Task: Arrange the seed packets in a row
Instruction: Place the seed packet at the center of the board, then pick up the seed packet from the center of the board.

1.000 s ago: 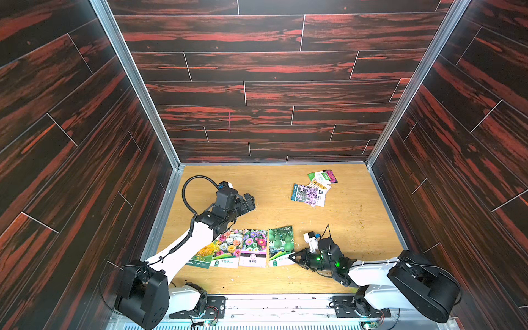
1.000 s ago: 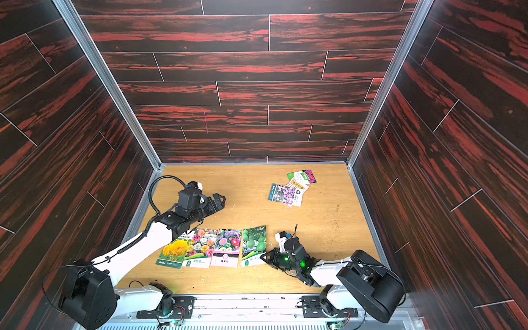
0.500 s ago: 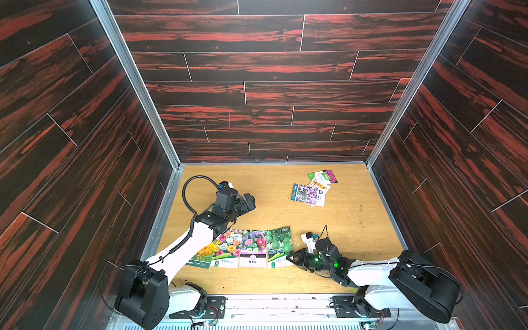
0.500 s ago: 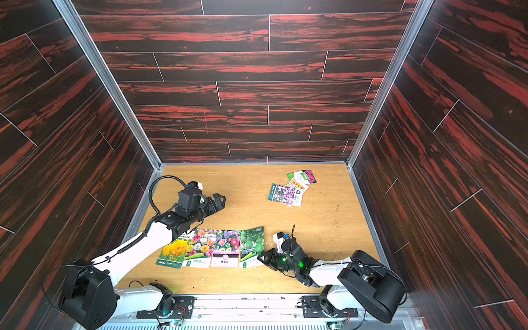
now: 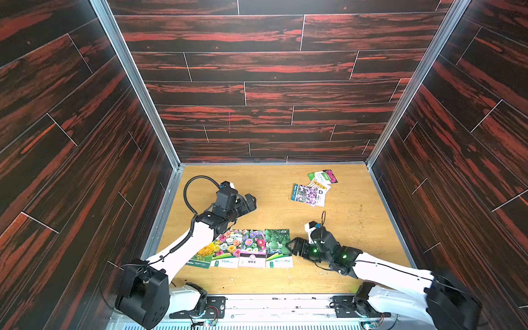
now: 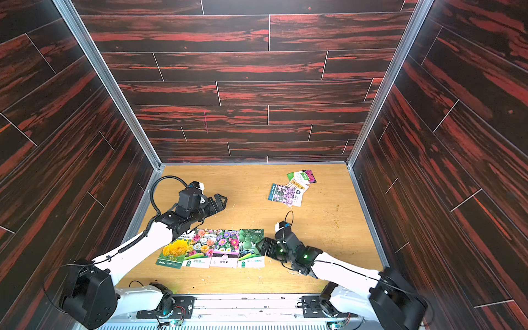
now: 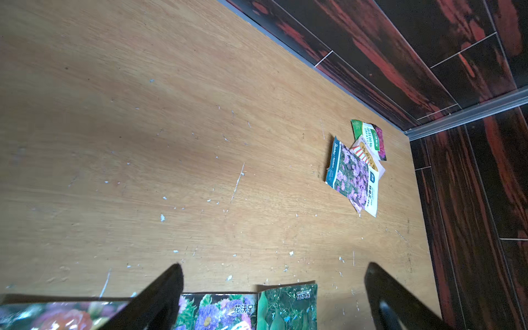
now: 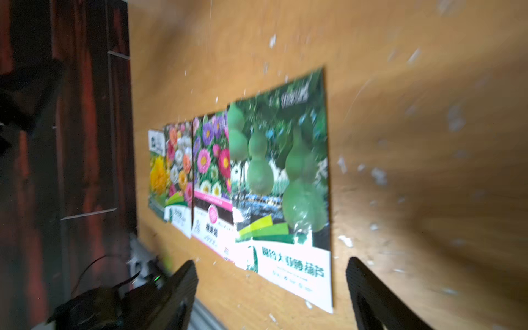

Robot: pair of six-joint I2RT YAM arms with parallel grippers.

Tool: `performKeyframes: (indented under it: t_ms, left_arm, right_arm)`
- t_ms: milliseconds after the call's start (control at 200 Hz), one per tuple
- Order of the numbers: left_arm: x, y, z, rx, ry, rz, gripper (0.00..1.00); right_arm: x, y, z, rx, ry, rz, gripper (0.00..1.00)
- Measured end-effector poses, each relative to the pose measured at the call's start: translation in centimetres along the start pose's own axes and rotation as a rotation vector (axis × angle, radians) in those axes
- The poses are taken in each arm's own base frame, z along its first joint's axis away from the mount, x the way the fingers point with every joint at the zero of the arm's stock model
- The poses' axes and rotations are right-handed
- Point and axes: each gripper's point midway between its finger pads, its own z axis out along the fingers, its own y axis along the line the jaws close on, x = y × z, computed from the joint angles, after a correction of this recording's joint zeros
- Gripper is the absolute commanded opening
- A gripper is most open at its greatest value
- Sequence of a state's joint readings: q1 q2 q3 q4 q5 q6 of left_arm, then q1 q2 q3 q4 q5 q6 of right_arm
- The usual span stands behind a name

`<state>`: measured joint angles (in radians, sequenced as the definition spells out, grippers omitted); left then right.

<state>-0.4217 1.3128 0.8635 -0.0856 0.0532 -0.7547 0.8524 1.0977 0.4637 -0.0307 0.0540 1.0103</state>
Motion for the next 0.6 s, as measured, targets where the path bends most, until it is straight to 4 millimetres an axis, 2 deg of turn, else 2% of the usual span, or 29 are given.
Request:
performKeyframes:
  t_ms: [120,276,421,526,601]
  left_arm:
    - [0.8,-0.2,1.2,0.022,0.042,0.012,1.00]
    - [1.8,-1.2,4.0,0.071,0.115,0.037,1.00]
    - [1.6,-4.6,7.4,0.169,0.169,0.094,1.00]
    - [1.2,-7.6,10.8,0.250,0.197,0.149,1.00]
    - [1.3,-9.0,13.4,0.292,0.224,0.179,1.00]
  right_arm:
    - [-3.8,-1.8,-1.5,0.096,-0.090,-0.008,0.87]
    - [-10.5,-7.0,-3.8,0.202,-0.229,0.104,0.87]
    - [-15.6,-9.2,-4.7,0.237,-0.291,0.154,0.87]
    - [-19.2,-10.3,-4.1,0.223,-0.315,0.188,0.87]
    - [-21.2,-11.4,-3.3,0.208,-0.324,0.212,0.86]
